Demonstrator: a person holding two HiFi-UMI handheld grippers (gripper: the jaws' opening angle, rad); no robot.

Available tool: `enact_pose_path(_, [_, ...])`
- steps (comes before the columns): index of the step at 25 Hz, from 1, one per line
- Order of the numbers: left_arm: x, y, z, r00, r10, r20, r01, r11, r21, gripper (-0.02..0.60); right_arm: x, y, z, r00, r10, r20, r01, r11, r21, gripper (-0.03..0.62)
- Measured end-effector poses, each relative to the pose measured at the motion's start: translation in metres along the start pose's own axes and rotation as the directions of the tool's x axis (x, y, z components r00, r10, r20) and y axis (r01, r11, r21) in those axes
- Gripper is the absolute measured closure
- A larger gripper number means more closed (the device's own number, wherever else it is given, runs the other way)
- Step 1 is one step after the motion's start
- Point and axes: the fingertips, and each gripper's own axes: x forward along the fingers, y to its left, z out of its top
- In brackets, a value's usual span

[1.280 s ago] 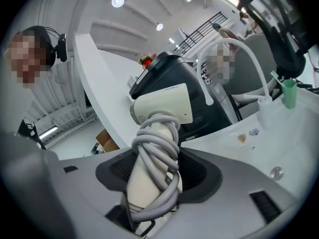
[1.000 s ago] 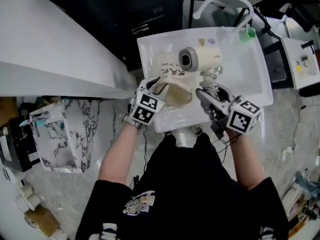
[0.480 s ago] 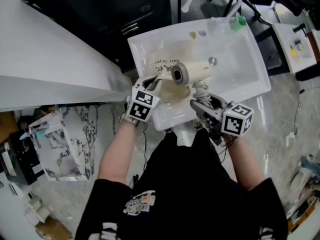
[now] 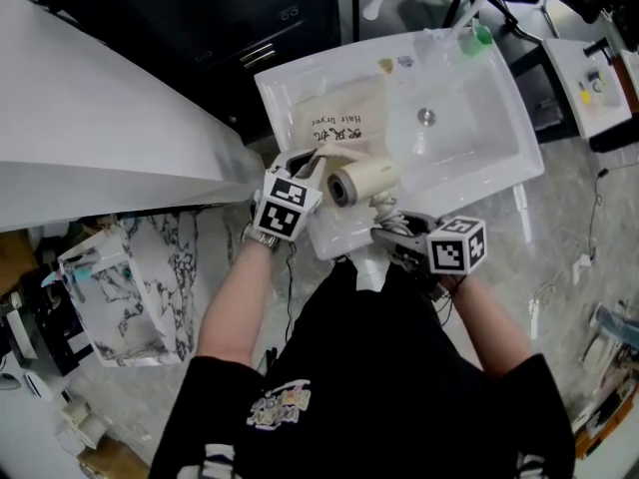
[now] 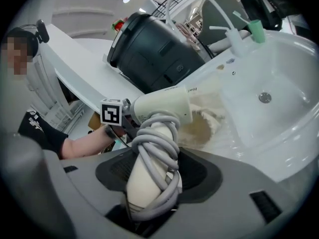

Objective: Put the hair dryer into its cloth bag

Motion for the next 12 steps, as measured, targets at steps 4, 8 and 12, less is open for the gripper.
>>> enact_pose_path(4, [0.001,0.001,0.002,1.000,-0.019,0.006,0.019,1.000,-0.011,0.545,0.010,-0.009,-0.025,0.994,-0.005,-0.113,0.006,1.000,0.013,0.353])
enact_pose_path(8, [-0.002,-0.003,0.002,0.999,-0.034,0.007,0.034,0.999,-0.005,0.545,0.022,-0.017,-0.041,0.978,-0.001,-0.211,0.009,0.999,0.037,0.353])
enact_pose_path(12, [-0.005,-0.009,0.003,0.999,-0.047,0.012,0.047,0.999,0.023,0.545,0.039,-0.022,-0.031,0.973,-0.017,-0.229,0.036,0.996,0.079,0.353])
